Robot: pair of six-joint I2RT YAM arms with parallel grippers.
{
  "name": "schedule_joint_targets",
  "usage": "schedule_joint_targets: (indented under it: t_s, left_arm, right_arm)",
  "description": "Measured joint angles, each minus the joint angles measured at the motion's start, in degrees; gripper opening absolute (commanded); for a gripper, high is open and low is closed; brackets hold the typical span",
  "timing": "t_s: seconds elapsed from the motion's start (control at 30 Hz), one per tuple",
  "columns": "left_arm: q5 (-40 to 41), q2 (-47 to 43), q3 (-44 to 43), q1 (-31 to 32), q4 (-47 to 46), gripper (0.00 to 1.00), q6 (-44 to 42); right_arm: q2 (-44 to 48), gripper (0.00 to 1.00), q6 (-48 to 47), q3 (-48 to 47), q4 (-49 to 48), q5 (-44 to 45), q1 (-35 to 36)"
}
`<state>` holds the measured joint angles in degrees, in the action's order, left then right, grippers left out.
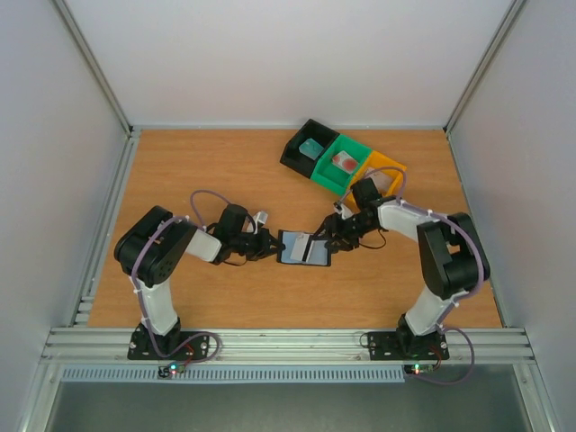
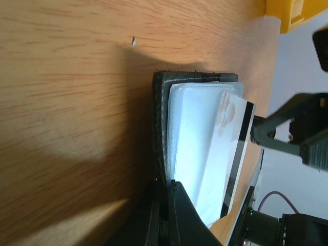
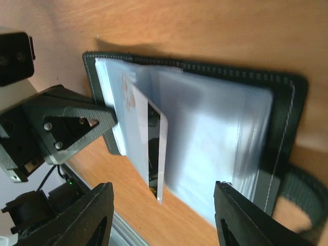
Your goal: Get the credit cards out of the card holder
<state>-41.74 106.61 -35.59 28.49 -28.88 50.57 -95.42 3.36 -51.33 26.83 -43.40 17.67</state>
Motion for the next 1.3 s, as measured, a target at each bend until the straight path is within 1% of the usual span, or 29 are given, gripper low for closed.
schedule_joint_targets:
  t_s: [0.1,0.17,0.3,0.4,0.47,0.63,0.67,0.7,0.8,0.83,0.93,1.0,1.13,1.3]
  left_arm:
    - [-0.22,-0.02,0.0,0.33,-0.11,0.0,0.0]
    - [-0.52,0.02,-0.09,0.66,-0.42,0.0,-0.02]
    - [-1.75,1.11,-2.1,2.01,-0.68,0.0,-0.11]
    - [-2.67,2.56,-3.69,2.64,-0.9,0.0,-0.26]
    - [-3.43,3.98,-5.09,3.26,-0.94,0.0,-0.26]
    - [-5.14,6.73,-8.2,4.72,-0.9,0.0,-0.24]
    - [-5.51,7.19,-8.79,5.01,-0.9,0.0,-0.24]
    - [-5.79,7.65,-9.42,5.33,-0.87,0.0,-0.24]
    - [-6.86,8.57,-10.84,6.1,-0.9,0.0,-0.24]
    - [-7.1,8.72,-11.1,6.25,-0.9,0.0,-0.22]
    - [-7.85,9.05,-11.58,6.47,-0.94,0.0,-0.22]
    - [-8.04,9.09,-11.58,6.47,-0.94,0.0,-0.15]
    - [-8.22,9.09,-11.52,6.47,-0.92,0.0,0.02]
    - [-7.91,8.98,-10.05,6.03,-1.09,0.0,0.26]
  right_arm:
    - [-5.14,0.57,-3.74,-4.35,3.06,-1.95,-1.38]
    - [-6.99,0.56,-6.1,-5.88,4.66,-2.86,-2.03]
    - [-8.94,0.56,-9.99,-6.58,7.15,-4.85,-4.37]
    - [-10.05,0.52,-12.55,-6.71,8.37,-7.04,-5.92]
    - [-11.06,0.52,-14.49,-7.54,9.92,-7.8,-6.6]
    - [-11.87,0.52,-16.59,-7.52,9.92,-9.64,-7.76]
    - [-11.91,0.51,-16.85,-7.5,9.92,-9.86,-8.2]
    - [-12.0,0.46,-17.14,-7.5,9.88,-10.01,-8.7]
    - [-12.26,0.23,-18.18,-7.5,9.86,-10.14,-9.35]
    - [-12.31,0.17,-18.47,-7.48,9.88,-10.16,-9.49]
    - [-12.31,0.06,-19.08,-7.39,10.05,-10.4,-9.53]
    - [-12.31,0.02,-19.32,-7.37,10.21,-10.56,-9.53]
    - [-11.63,0.01,-19.41,-6.67,10.27,-10.54,-9.66]
    - [-7.67,0.01,-18.8,-3.43,10.64,-9.68,-10.73]
